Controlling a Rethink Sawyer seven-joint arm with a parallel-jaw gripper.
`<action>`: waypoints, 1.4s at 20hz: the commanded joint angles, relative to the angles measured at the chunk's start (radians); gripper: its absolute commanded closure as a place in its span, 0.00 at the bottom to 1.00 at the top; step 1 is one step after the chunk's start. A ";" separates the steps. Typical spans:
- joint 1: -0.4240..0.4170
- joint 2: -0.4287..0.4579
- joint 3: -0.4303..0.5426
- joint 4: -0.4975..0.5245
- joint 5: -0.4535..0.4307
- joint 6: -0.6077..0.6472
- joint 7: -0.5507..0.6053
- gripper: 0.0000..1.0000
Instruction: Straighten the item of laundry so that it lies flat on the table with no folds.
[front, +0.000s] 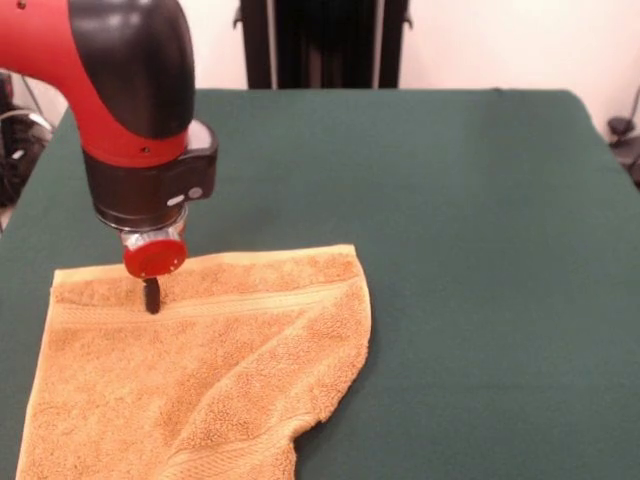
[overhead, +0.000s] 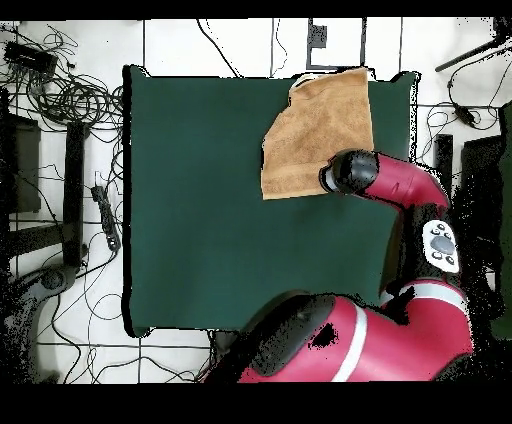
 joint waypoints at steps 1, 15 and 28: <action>0.085 0.086 -0.112 0.134 0.056 0.044 0.365 0.00; 0.071 0.049 -0.196 0.306 0.157 0.018 0.293 0.00; 0.083 0.053 -0.215 0.361 0.215 -0.017 0.268 0.00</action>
